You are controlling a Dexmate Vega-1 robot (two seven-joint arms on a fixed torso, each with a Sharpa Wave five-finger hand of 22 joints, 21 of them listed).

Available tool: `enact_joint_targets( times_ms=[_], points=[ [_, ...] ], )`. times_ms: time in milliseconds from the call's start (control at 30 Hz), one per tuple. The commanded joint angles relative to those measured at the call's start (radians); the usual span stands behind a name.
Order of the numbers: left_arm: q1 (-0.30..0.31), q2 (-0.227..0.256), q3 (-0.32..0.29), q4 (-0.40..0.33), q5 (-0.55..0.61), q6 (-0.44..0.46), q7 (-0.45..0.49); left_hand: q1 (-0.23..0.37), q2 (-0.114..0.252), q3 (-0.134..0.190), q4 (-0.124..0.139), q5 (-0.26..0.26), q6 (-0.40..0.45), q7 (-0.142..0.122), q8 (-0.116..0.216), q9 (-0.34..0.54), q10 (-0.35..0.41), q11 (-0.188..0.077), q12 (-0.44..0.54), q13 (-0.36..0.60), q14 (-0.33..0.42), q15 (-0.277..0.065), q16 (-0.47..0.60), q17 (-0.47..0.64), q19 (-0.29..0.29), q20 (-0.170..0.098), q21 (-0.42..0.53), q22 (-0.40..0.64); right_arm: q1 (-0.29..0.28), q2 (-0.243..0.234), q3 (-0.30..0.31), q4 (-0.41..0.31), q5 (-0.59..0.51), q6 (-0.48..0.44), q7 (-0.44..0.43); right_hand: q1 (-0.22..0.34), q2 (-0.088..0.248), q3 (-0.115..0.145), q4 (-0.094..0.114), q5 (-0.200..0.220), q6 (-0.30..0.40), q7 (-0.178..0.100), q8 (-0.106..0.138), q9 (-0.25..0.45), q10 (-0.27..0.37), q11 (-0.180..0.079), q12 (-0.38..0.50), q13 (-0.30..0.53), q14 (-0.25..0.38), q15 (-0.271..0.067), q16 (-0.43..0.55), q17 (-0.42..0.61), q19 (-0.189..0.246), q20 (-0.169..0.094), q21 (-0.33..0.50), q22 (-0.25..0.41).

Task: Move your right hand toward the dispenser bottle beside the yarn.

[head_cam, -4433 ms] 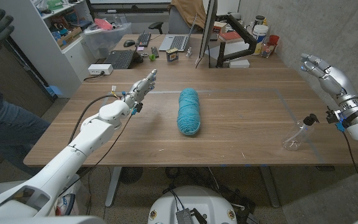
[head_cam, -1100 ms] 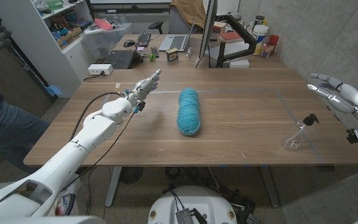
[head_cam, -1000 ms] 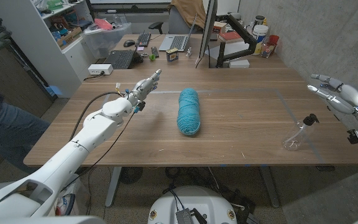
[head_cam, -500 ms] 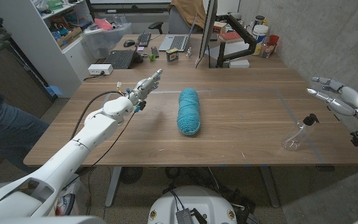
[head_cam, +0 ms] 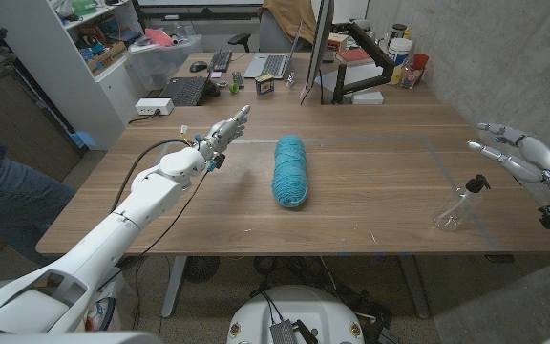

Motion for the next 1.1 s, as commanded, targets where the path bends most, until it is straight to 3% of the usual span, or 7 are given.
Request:
enact_joint_targets(
  times_ms=[33, 500, 1100],
  points=[
    [-0.013, -0.006, 0.001, 0.030, -0.003, -0.014, -0.020, 0.010, -0.003, -0.003, 0.003, 0.004, 0.013, -0.002, -0.001, 0.003, 0.002, -0.001, -0.002, 0.002, 0.002, -0.006, -0.001, 0.004, 0.003, 0.012, 0.001, 0.002, -0.019, 0.021, -0.020, -0.044, -0.072, -0.027, -0.003, 0.008, -0.004, -0.004, 0.001, 0.005, 0.001, -0.006, -0.007, 0.005, 0.008, -0.005, 0.005, 0.005, 0.011, -0.002, 0.004, 0.004, 0.004, 0.008, 0.005, 0.002],
    [-0.027, -0.008, 0.003, 0.060, -0.004, -0.024, -0.046, 0.014, 0.001, -0.004, 0.002, 0.005, 0.015, -0.001, 0.000, 0.004, 0.003, -0.003, -0.002, 0.002, 0.003, -0.005, -0.001, 0.004, 0.002, 0.013, 0.001, 0.003, -0.029, 0.023, -0.061, -0.058, -0.110, -0.042, -0.008, 0.009, -0.005, -0.006, 0.001, 0.007, -0.001, -0.007, -0.008, 0.005, 0.007, -0.005, 0.005, 0.005, 0.009, -0.003, 0.002, 0.004, 0.006, 0.009, 0.005, 0.002],
    [-0.032, -0.010, 0.010, 0.066, 0.001, -0.025, -0.055, 0.021, 0.007, -0.004, 0.000, 0.005, 0.014, -0.002, -0.001, 0.004, 0.002, -0.004, -0.002, 0.002, 0.004, -0.004, -0.001, 0.004, 0.002, 0.016, 0.001, 0.003, -0.046, 0.011, -0.072, -0.059, -0.151, -0.053, -0.016, 0.010, -0.004, -0.007, 0.002, 0.008, -0.001, -0.009, -0.009, 0.005, 0.006, -0.007, 0.005, 0.005, 0.011, -0.007, 0.003, 0.004, 0.008, 0.013, 0.006, 0.002]
  ],
)
